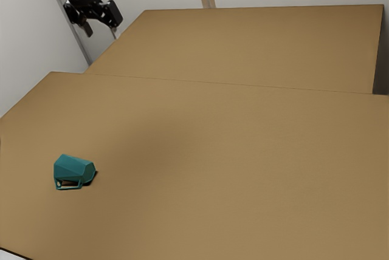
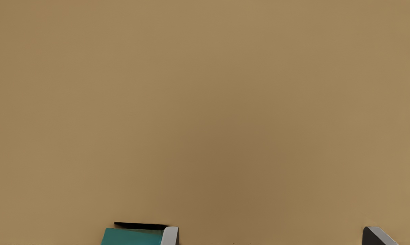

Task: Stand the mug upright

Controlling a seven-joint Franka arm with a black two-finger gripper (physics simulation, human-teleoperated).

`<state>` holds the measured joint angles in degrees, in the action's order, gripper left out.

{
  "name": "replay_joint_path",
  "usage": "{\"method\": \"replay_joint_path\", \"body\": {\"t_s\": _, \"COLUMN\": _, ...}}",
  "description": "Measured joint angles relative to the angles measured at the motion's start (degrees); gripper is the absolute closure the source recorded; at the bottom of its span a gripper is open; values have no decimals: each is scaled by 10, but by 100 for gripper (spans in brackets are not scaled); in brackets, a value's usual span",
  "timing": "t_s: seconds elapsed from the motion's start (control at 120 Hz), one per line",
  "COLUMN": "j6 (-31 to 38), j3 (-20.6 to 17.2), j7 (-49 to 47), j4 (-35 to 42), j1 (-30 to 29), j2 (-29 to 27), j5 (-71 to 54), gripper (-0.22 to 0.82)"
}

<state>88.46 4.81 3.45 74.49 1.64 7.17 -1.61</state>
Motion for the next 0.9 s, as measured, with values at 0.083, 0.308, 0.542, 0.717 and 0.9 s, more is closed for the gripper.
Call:
{"method": "replay_joint_path", "body": {"t_s": 0.083, "j6": -18, "j3": 3, "j7": -1, "j4": 8, "j1": 7, "j2": -13, "j5": 10, "gripper": 2}}
{"method": "replay_joint_path", "body": {"t_s": 0.308, "j6": 26, "j3": 150, "j7": 9, "j4": 335, "j1": 16, "j2": -213, "j5": 99, "gripper": 2}}
{"method": "replay_joint_path", "body": {"t_s": 0.542, "j6": 133, "j3": 206, "j7": 105, "j4": 581, "j1": -173, "j2": -281, "j5": 164, "gripper": 2}}
{"method": "replay_joint_path", "body": {"t_s": 0.717, "j6": 193, "j3": 264, "j7": 196, "j4": 549, "j1": -191, "j2": -147, "j5": 218, "gripper": 2}}
{"method": "replay_joint_path", "body": {"t_s": 0.9, "j6": 209, "j3": 277, "j7": 284, "j4": 496, "j1": -185, "j2": -43, "j5": 313, "gripper": 2}}
